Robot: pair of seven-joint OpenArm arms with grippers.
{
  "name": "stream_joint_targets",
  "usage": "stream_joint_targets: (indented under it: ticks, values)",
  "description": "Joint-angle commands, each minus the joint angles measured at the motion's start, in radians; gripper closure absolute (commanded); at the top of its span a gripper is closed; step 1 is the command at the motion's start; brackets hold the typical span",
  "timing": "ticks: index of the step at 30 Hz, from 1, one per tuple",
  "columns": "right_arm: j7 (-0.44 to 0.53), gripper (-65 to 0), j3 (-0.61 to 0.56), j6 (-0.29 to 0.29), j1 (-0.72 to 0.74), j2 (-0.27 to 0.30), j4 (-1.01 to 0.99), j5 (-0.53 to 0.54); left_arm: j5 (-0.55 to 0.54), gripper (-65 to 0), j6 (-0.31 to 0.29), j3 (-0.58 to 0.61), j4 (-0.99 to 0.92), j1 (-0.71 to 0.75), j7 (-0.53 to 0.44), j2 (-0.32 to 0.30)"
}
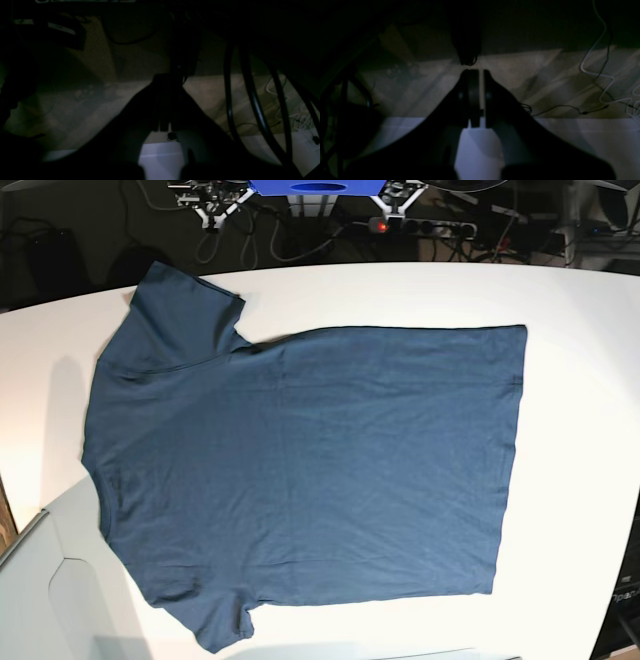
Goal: Fold the T-shirt properly
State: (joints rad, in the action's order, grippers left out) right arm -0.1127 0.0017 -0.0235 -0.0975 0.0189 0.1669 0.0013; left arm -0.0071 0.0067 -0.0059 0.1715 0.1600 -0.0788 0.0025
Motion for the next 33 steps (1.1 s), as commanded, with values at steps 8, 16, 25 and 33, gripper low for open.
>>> stream_joint_targets:
  ticks: [8,16,25,33]
  values:
    - [-0.003,0.0,0.002,0.021,-0.003,0.000,0.003,-0.002,0.002,-0.3,-0.006,0.005,0.003,0.010,0.001,0.000]
    - [-0.025,0.0,0.001,0.021,-0.003,0.002,0.003,-0.004,0.009,-0.3,-0.006,0.010,0.003,0.002,0.001,-0.008]
    - [-0.032,0.0,0.001,0.021,-0.005,0.016,0.003,-0.004,0.011,-0.2,-0.006,0.011,0.003,0.002,0.001,-0.022]
    - [-0.026,0.0,0.001,0.021,-0.015,0.017,0.003,-0.004,0.011,0.0,-0.006,0.011,0.003,0.002,0.001,-0.040]
